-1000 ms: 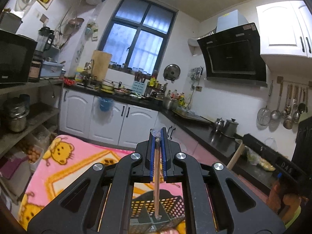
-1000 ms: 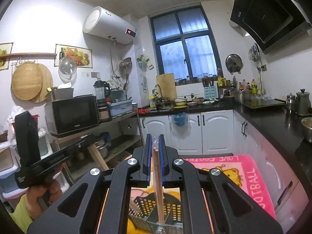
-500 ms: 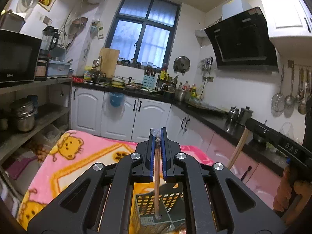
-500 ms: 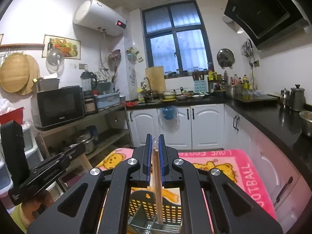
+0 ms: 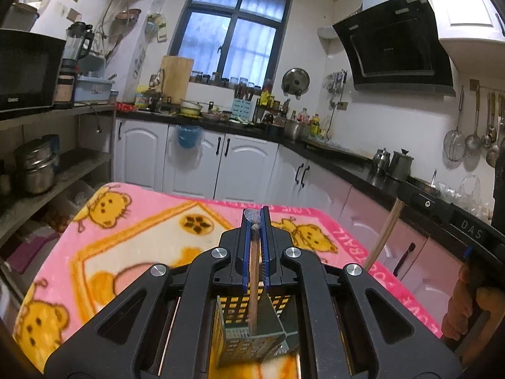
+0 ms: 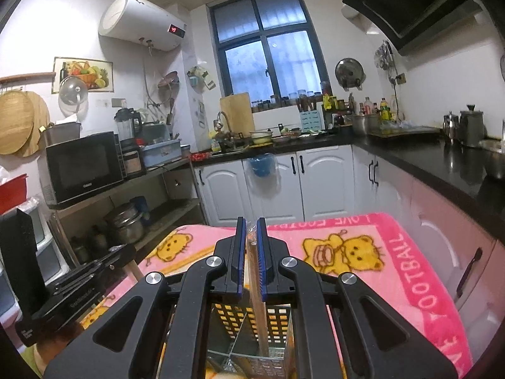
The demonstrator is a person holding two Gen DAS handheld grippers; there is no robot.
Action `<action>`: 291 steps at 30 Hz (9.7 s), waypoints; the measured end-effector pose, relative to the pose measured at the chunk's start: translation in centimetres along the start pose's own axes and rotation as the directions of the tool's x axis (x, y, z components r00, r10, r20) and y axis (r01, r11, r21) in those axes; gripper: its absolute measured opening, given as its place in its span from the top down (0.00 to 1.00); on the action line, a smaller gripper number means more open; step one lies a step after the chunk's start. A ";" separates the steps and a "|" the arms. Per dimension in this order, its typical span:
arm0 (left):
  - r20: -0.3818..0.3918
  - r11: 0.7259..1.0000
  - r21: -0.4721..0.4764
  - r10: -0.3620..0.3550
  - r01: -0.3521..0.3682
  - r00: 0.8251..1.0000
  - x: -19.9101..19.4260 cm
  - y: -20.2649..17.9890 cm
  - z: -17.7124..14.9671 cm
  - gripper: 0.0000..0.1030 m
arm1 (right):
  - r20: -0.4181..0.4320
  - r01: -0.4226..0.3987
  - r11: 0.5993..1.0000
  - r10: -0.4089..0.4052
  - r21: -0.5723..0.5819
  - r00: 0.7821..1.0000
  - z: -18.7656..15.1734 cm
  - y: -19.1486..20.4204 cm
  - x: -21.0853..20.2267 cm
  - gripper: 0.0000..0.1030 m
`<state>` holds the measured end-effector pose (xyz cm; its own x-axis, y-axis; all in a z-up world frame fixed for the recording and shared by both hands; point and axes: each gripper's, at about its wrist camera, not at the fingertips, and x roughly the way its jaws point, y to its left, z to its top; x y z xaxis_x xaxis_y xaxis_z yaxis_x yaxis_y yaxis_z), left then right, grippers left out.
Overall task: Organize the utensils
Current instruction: 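Open the left tool to drop its chopstick into the caddy while the right tool releases its chopstick, then move both open tools back toward the chopstick pile, then close the left tool on another chopstick while the right tool grasps a chopstick too, then raise the left tool's chopstick over the caddy while the right tool carries its chopstick above it, then open the left tool over the caddy while the right tool releases its chopstick into it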
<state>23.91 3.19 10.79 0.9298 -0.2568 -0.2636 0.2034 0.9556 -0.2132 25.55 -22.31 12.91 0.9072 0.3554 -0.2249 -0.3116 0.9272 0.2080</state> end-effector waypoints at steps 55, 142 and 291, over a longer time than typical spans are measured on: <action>-0.071 0.995 -0.047 0.089 -0.092 0.994 -8.0 0.5 -4.7 0.10 | -0.110 0.018 1.000 -0.019 -0.015 0.994 -7.0 0.3 -8.0 0.36; -0.526 0.939 -0.282 0.019 -0.195 0.851 0.4 9.0 -16.1 0.85 | -0.494 0.080 0.972 0.042 0.223 0.868 -17.1 -6.2 0.7 0.94; -0.149 0.990 0.097 -0.086 0.101 0.985 2.5 -5.3 0.4 0.95 | -0.180 -0.027 1.000 0.025 -0.003 0.983 1.2 -1.3 1.3 0.96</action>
<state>25.31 -2.51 11.61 0.8526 -0.3566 -0.3819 0.3254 0.9342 -0.1460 27.44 -23.19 13.53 0.8331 0.3945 -0.3876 -0.3366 0.9178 0.2107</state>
